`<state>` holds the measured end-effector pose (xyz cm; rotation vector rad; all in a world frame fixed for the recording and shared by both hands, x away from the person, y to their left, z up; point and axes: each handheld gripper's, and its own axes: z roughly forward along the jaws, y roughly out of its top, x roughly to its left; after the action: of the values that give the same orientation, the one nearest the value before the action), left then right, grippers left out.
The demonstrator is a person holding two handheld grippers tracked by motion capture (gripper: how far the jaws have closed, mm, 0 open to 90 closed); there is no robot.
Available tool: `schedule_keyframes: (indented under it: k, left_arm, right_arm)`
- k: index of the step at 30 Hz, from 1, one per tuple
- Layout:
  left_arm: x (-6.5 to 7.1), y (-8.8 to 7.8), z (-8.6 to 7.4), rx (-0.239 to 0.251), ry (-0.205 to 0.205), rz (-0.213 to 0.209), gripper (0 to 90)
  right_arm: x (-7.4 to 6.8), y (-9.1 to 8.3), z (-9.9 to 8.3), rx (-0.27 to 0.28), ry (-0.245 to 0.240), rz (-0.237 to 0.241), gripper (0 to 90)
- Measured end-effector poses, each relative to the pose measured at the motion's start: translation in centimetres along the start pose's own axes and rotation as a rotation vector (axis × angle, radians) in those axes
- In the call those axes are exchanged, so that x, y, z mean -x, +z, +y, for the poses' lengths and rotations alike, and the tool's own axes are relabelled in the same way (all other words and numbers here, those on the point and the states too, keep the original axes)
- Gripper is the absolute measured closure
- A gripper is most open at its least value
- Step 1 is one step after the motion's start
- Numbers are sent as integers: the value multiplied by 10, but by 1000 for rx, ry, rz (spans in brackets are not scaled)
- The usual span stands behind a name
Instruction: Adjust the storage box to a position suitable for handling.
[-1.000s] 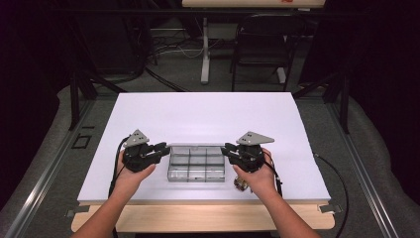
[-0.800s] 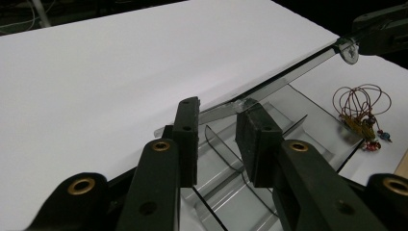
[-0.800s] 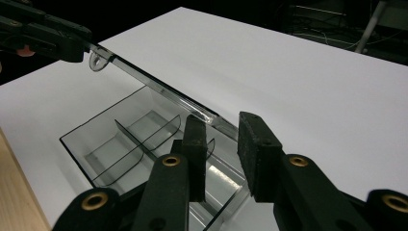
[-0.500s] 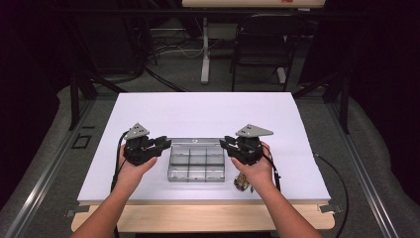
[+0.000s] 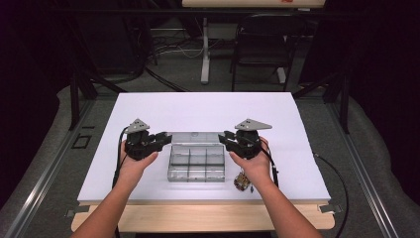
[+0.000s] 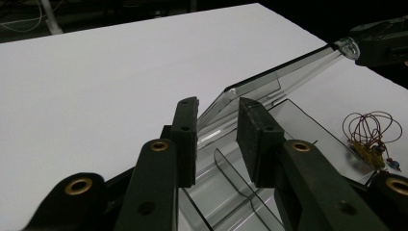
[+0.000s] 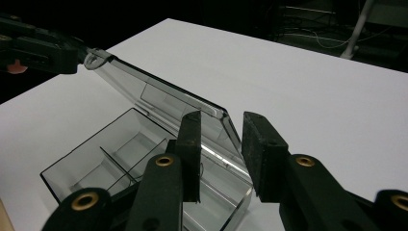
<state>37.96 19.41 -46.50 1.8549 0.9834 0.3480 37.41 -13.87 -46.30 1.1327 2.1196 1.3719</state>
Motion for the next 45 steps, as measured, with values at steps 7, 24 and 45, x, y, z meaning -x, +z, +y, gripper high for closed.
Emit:
schedule_keyframes:
  k: [7, 24, 45]
  left_arm:
    - [-1, 3, 6, 23, -14, 6, 690]
    - [-9, 17, 16, 28, 16, 27, 689]
    - [-21, 28, 21, 27, -24, -3, 690]
  right_arm:
    - [4, 4, 4, 7, 15, -1, 686]
    - [10, 15, 8, 10, 20, -23, 684]
    - [20, 25, 10, 2, 37, -14, 684]
